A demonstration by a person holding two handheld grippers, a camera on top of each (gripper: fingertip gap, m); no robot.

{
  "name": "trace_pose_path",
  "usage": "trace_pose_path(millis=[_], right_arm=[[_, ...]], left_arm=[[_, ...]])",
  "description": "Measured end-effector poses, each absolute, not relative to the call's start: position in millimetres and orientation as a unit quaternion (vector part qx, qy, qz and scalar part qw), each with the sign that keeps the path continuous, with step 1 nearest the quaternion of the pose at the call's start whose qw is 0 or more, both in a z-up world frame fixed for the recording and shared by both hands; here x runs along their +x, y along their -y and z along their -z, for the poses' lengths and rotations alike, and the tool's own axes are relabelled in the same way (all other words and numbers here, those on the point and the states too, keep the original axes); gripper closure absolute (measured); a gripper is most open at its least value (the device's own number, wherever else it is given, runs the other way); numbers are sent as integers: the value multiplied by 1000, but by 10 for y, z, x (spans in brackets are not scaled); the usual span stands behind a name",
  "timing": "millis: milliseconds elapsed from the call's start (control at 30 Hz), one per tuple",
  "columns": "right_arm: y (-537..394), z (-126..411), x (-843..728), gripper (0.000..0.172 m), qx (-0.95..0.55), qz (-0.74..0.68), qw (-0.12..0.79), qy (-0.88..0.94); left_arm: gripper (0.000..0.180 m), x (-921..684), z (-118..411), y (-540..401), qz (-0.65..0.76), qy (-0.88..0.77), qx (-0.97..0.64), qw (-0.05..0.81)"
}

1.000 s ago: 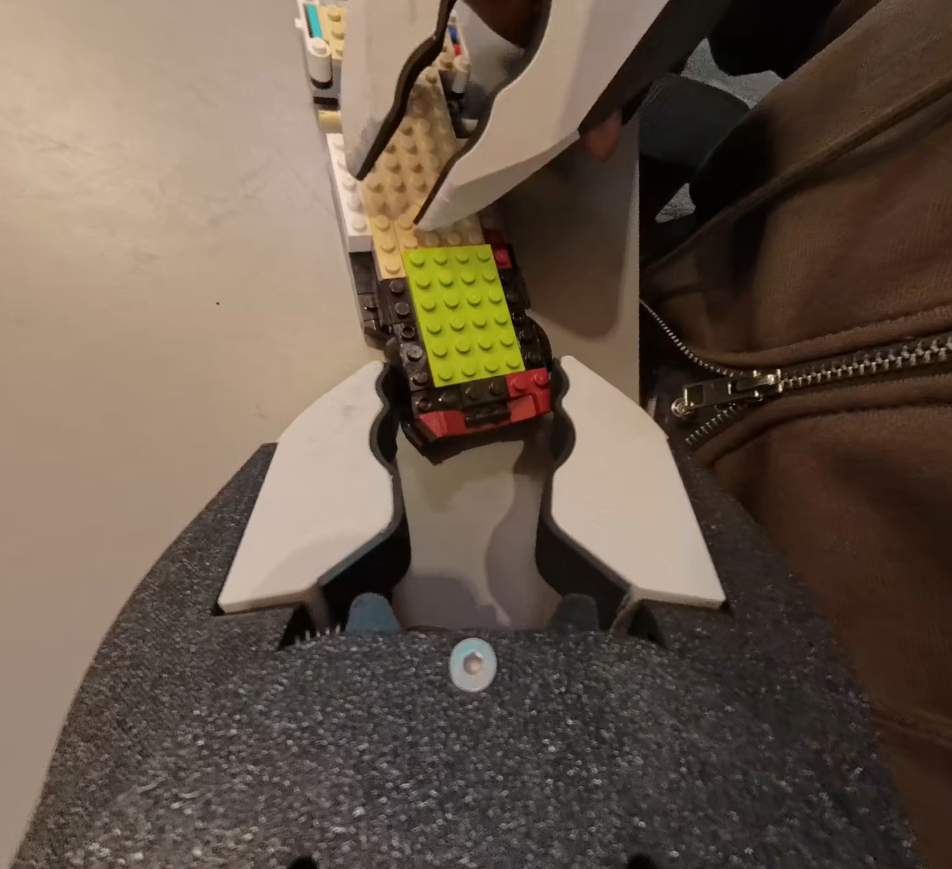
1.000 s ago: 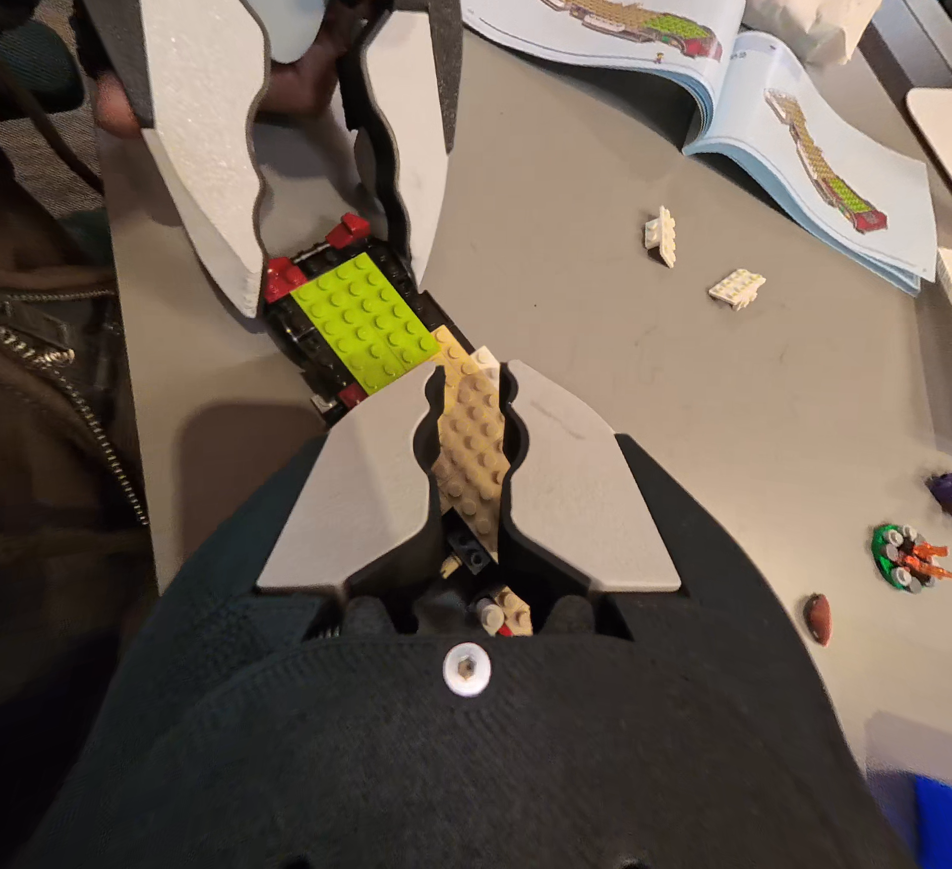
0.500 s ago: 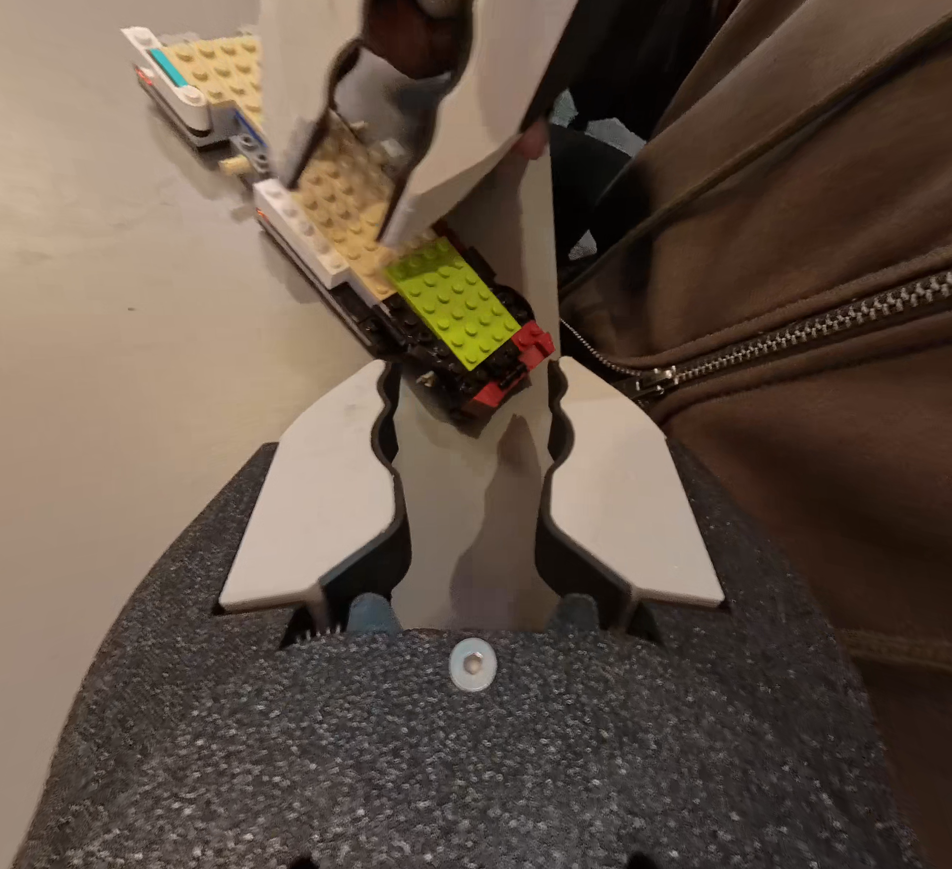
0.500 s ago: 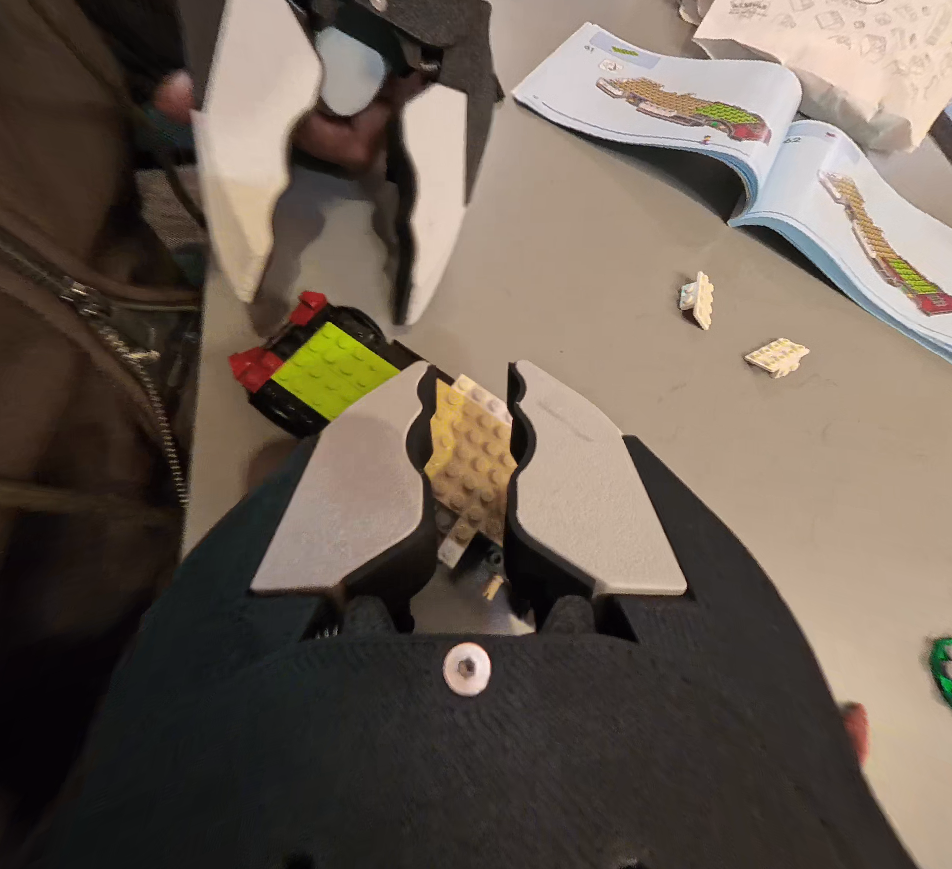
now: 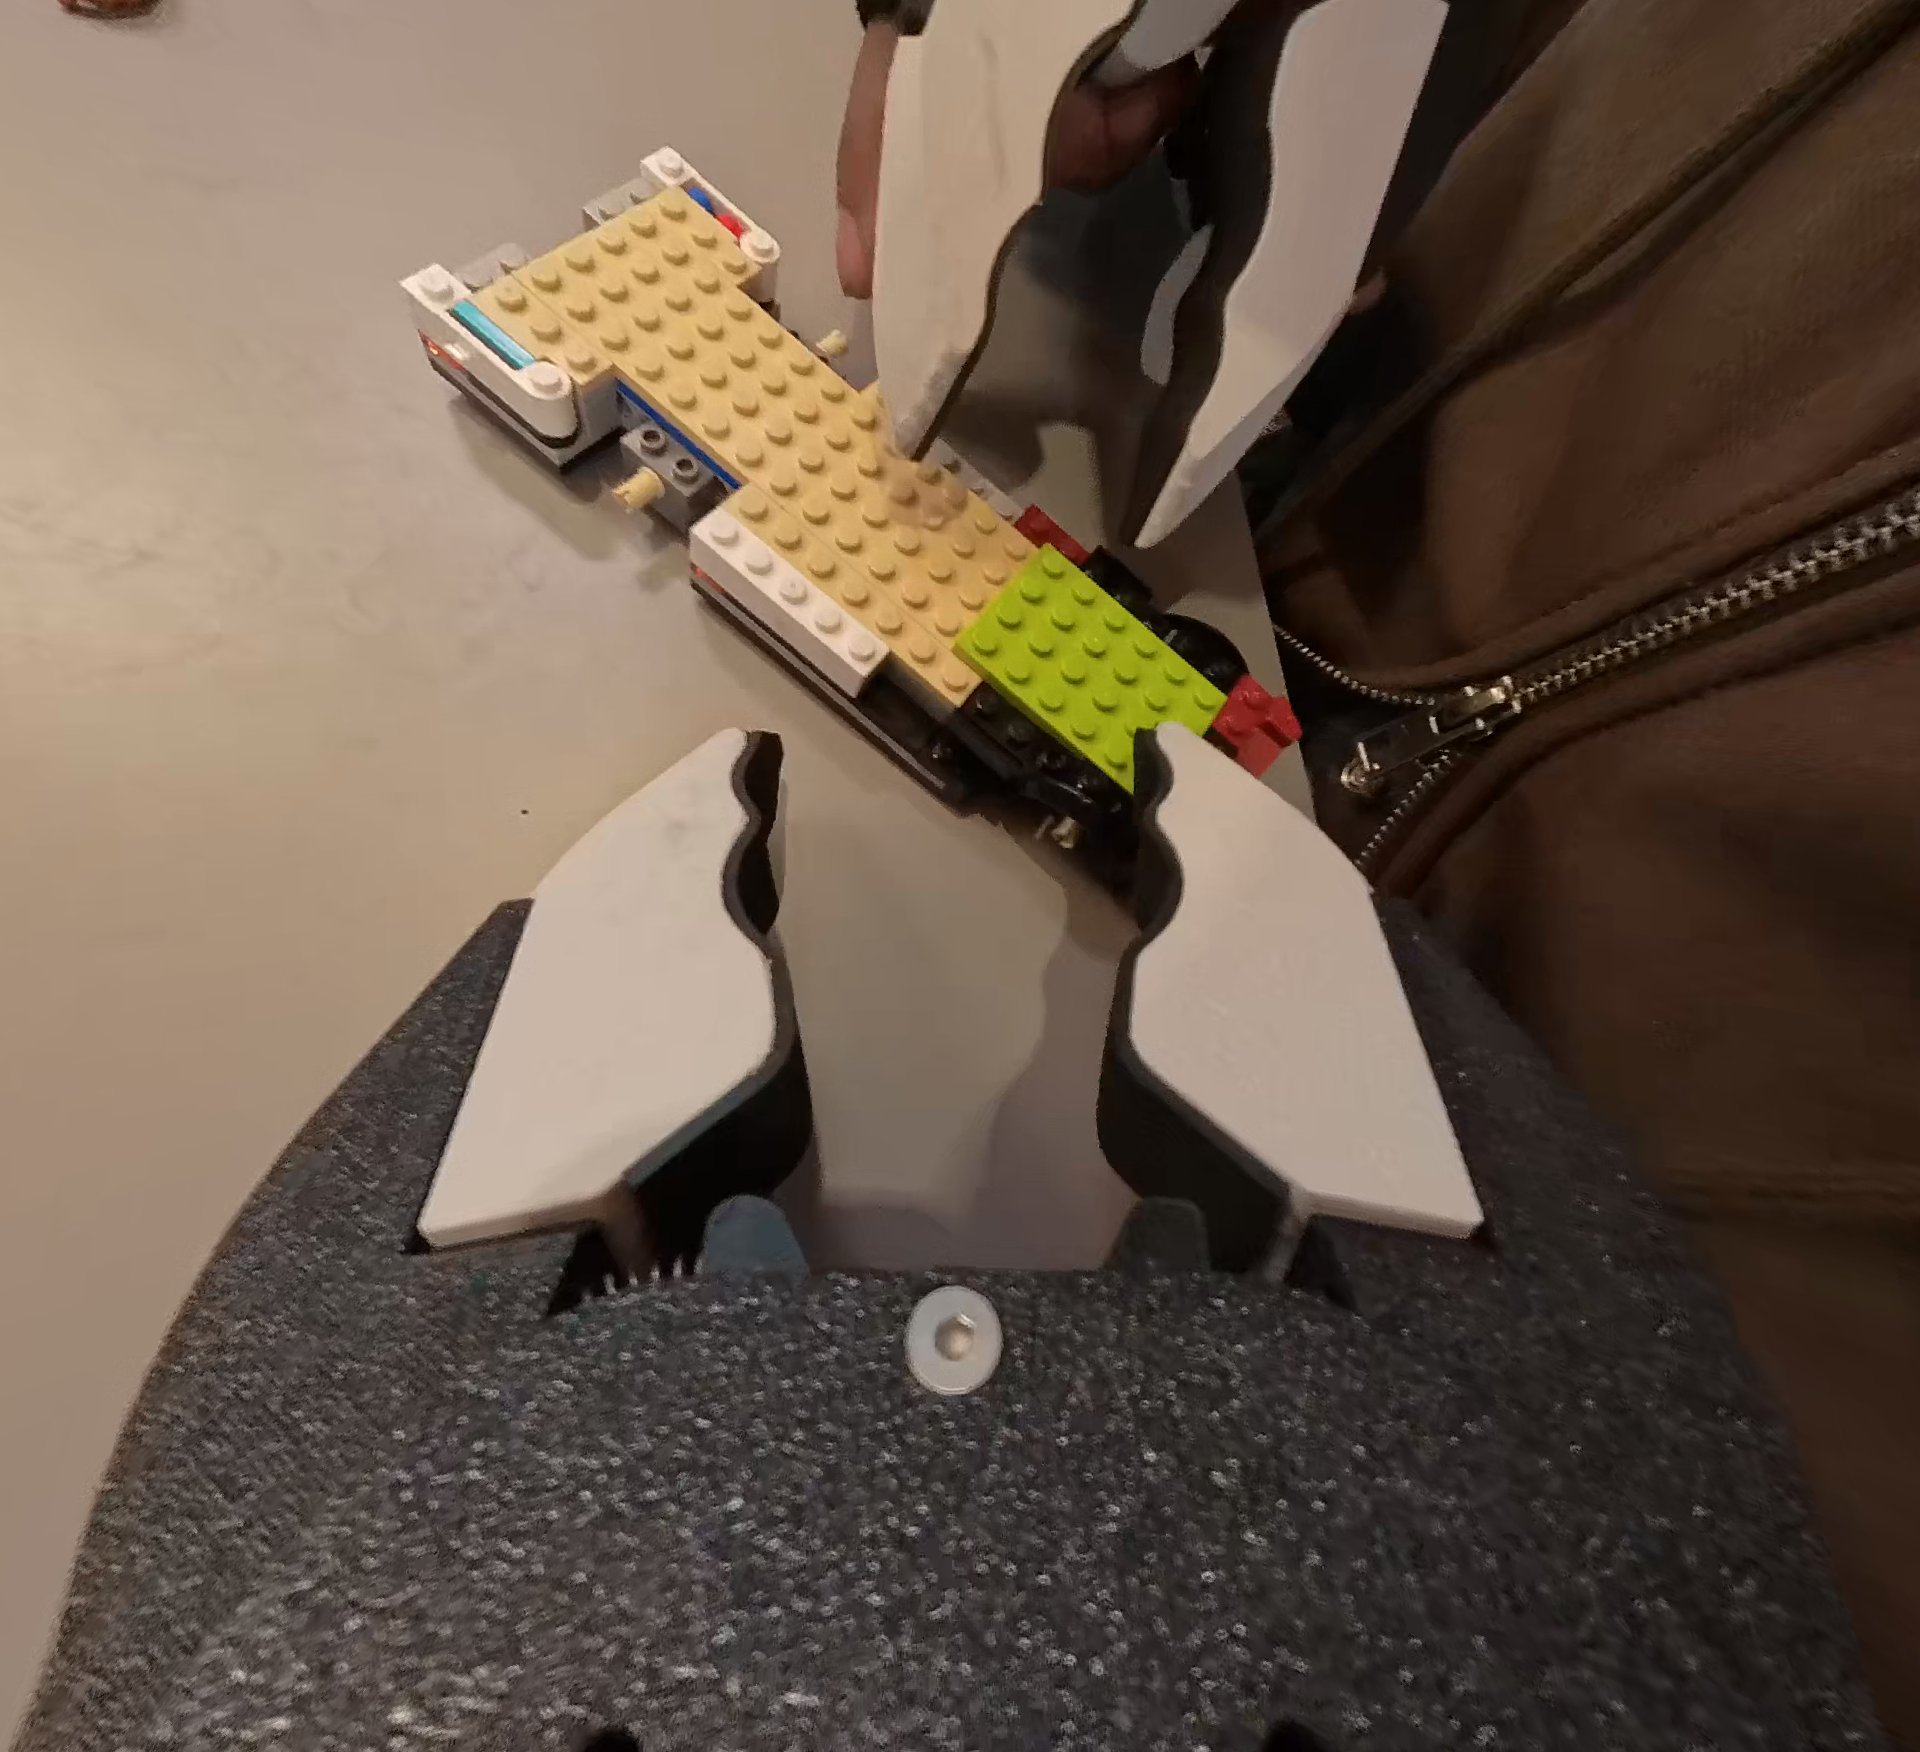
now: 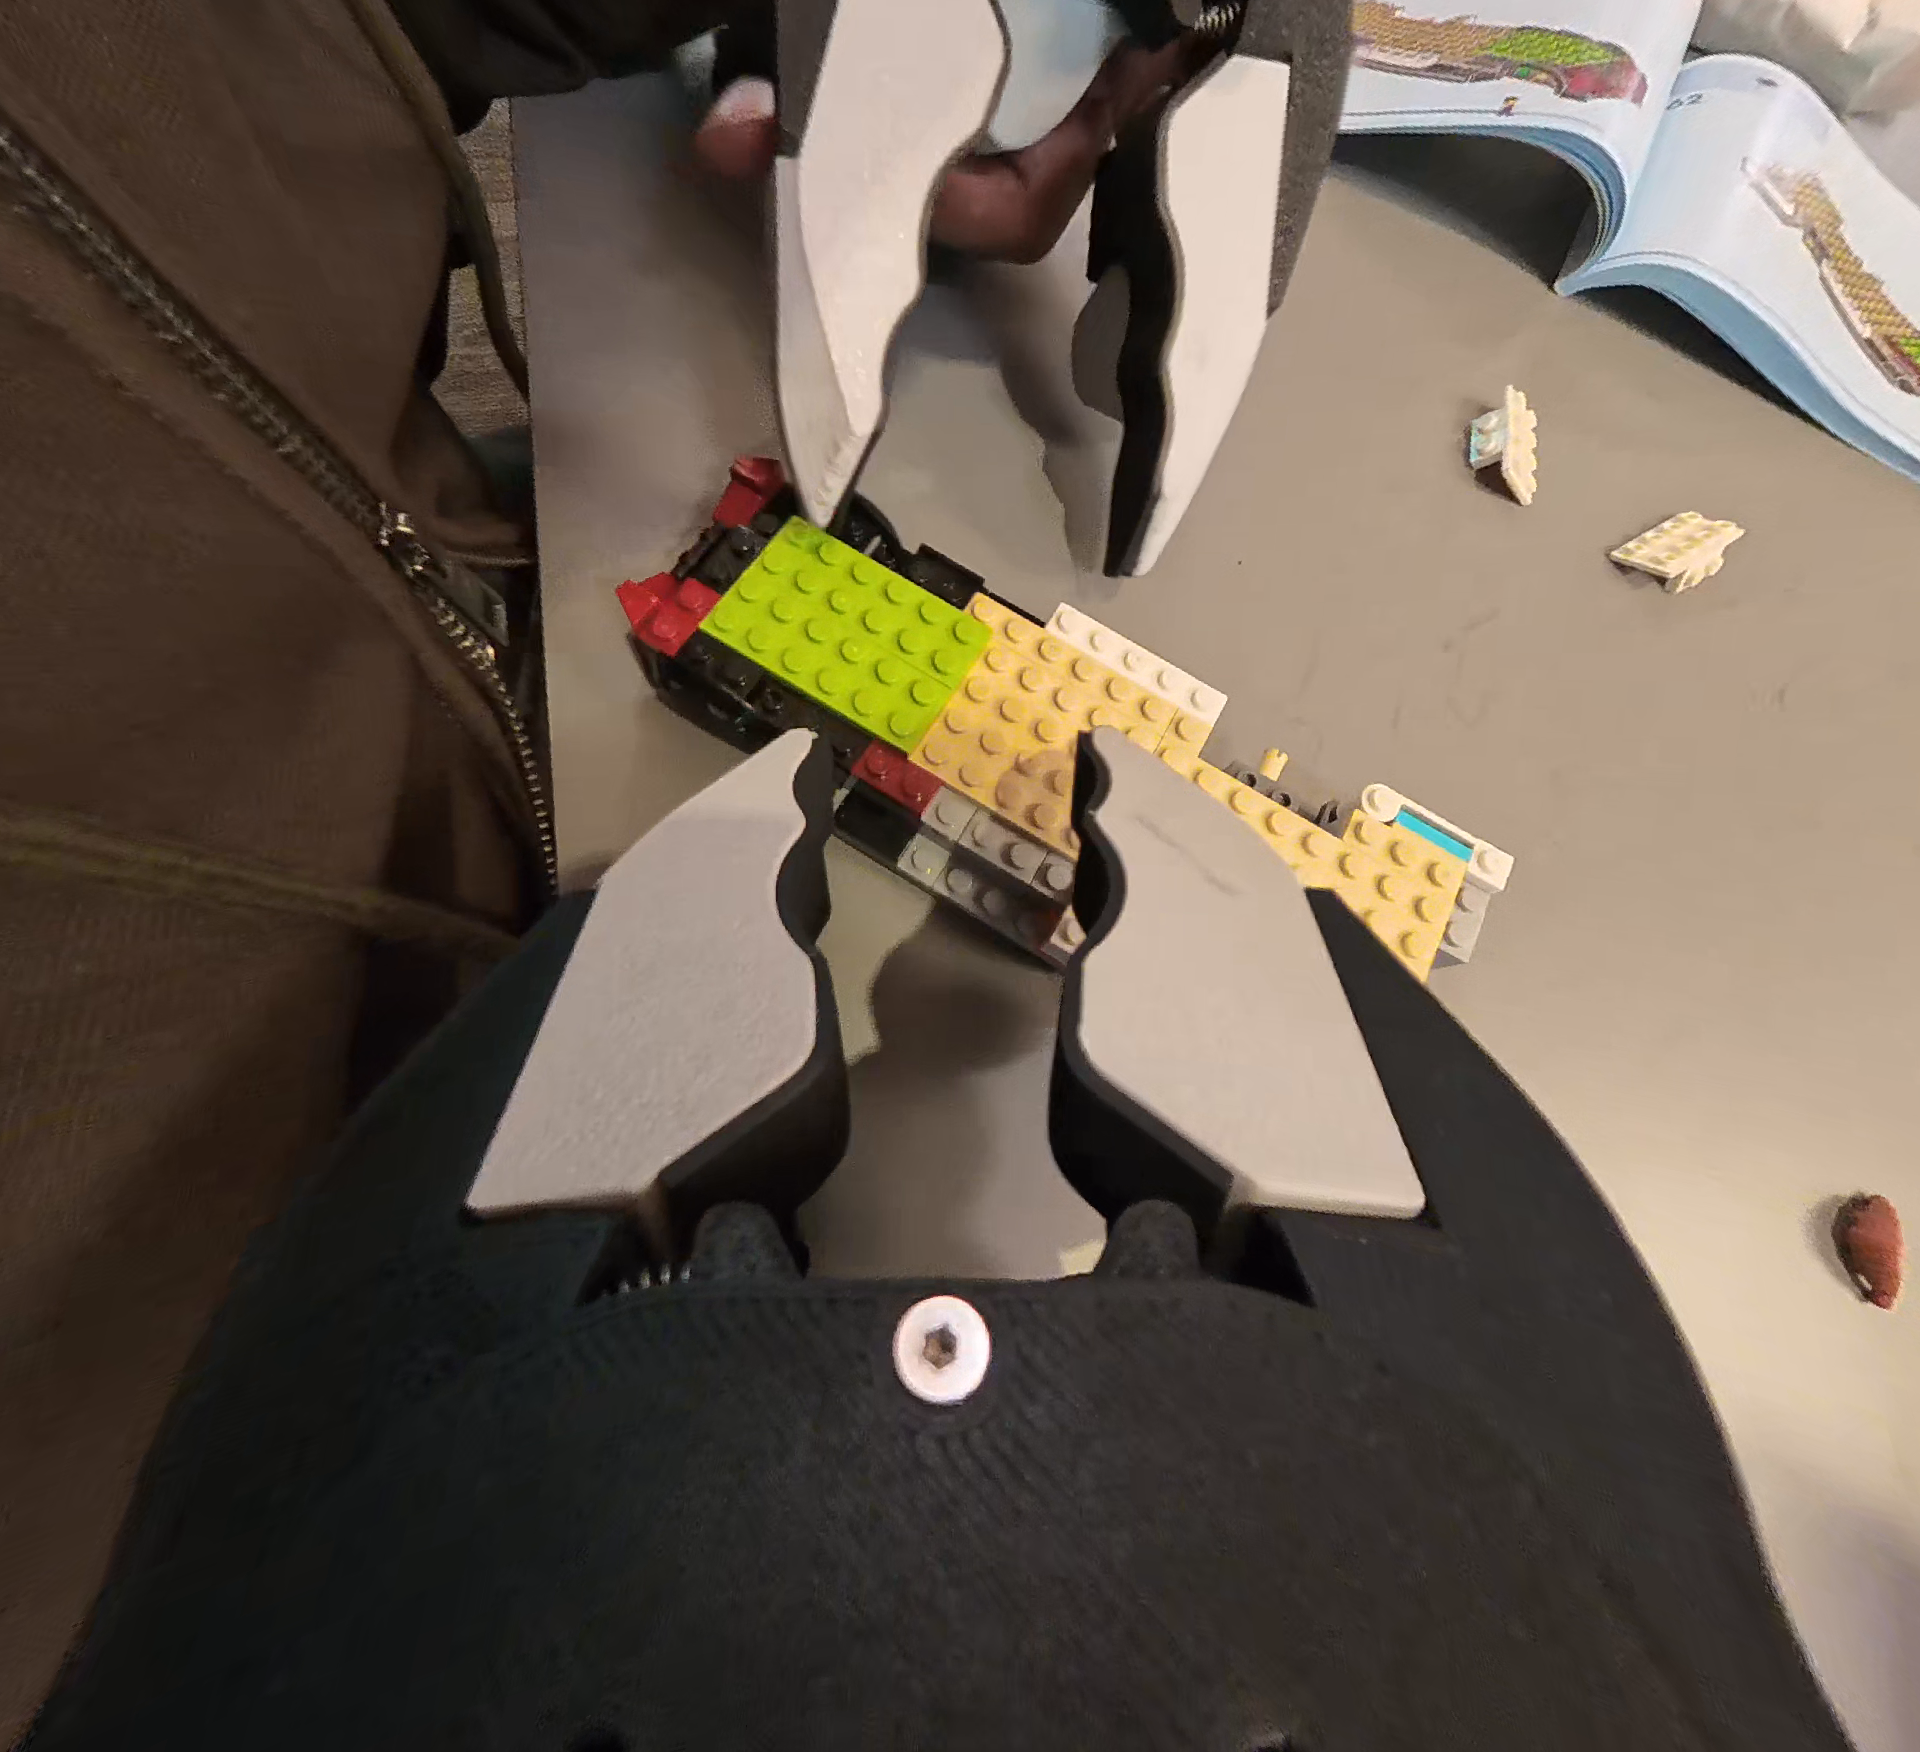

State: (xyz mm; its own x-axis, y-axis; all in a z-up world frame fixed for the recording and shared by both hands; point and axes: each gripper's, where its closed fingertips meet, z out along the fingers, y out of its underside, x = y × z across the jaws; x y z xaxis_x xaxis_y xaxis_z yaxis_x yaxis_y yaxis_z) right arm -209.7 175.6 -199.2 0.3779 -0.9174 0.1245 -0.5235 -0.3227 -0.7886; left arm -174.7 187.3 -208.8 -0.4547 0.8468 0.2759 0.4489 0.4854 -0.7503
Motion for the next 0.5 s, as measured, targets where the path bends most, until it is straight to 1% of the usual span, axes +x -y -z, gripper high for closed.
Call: trace_pose_path(millis=[267, 400, 467, 500], right_arm=[[-1869, 2006, -2037, 112, -782, 294, 354, -420], [-1856, 1955, -1965, 114, -782, 289, 354, -424], [-1827, 1947, -1936, 119, -769, 274, 359, -453], [-1819, 1942, -1925, 119, -759, 265, 364, -470]], left_arm=[[117, -1738, 2148, -1862, -284, 805, -406, 326], [119, -1673, 2146, -1845, -290, 823, -366, 323], [121, -1671, 2124, -1881, -295, 825, -348, 333], [121, -1678, 2113, -1911, -298, 825, -344, 336]])
